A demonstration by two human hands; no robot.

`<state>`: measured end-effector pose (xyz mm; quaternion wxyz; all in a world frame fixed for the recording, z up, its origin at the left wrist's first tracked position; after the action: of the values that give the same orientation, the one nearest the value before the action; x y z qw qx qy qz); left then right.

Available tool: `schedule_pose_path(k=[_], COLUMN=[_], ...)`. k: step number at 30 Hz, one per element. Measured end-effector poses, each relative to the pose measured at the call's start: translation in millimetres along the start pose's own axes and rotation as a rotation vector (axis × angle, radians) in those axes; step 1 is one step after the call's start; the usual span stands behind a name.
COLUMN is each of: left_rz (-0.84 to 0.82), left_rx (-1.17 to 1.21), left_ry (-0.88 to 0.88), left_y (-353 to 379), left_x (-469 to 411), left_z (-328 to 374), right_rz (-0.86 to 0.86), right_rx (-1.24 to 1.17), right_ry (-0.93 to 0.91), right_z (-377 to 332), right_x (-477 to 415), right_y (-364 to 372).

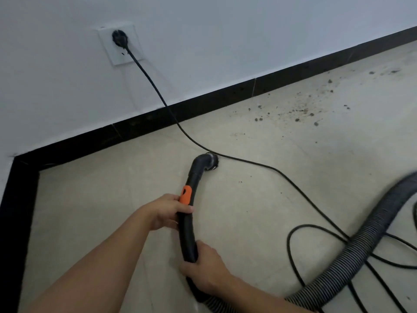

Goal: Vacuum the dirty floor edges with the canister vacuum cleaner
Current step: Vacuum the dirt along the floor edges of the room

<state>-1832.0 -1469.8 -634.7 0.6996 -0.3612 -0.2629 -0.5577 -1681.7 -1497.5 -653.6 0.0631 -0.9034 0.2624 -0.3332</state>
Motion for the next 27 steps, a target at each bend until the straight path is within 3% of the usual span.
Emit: schedule_pose_path(k=[7,12,18,27], left_rz=[0.103,-0.005,-0.119,-0.254], left_rx=[0.102,0.054,-0.094,-0.388], left_ry=[-0.256,-0.418,-0.340,-0.050], left_y=[-78,-74,-34,62], left_x=[78,113,83,7], left_z=[-116,-178,-143,3], right_rz=[-0.383,-0.554,-0.434,0.084], right_rx=[0.132,0.263,0.127,-0.437], right_ry=[-0.070,-0.001,0.032,0.000], right_z=[-33,1,28,55], right_x=[24,44,51,47], right_y=[90,155,125,28])
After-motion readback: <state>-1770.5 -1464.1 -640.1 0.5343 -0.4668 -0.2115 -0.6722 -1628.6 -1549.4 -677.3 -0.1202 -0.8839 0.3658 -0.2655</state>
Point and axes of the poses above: each hand's wrist, its own x-axis away from the middle knuckle, its own y-axis out of the palm, z = x × y, the point moved 7 cm from there along -x, towards the middle knuckle, and after that the axes turned 6 degrees about -x, right-handed, at the moved point
